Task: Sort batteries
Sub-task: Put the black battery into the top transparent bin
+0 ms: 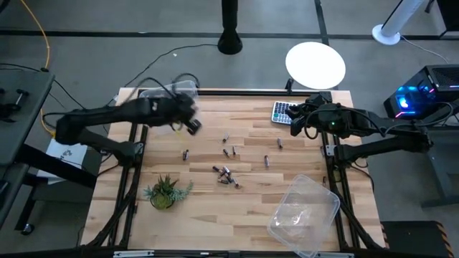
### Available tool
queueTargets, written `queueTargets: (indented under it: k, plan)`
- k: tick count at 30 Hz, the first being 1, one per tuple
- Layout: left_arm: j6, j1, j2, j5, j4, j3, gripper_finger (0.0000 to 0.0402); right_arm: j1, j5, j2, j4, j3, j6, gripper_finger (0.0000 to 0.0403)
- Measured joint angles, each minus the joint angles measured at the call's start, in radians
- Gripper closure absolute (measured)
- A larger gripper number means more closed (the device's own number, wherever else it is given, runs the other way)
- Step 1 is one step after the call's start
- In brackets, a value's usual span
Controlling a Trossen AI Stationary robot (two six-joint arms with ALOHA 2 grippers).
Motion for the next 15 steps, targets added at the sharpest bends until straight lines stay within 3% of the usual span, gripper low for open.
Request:
queueTargets:
  k: [2,5,10,15]
  plan:
    - [0.002,0.061,-0.029,-0.024,-0.071,0.000,0.0371,0.000,0.000,0.000,0.006,0.000,0.000,0.0294]
    - [0.019,0.176,-0.030,0.028,-0.120,-0.001,0.0360,0.000,0.000,0.000,0.017,0.000,0.000,0.0294]
    - [0.071,0.319,0.031,0.147,-0.162,-0.001,0.0270,0.000,0.000,0.000,0.037,0.000,0.000,0.0294]
    - [0.010,0.376,0.067,0.277,-0.188,0.017,0.0195,0.000,-0.009,0.000,0.037,0.000,0.018,0.0294]
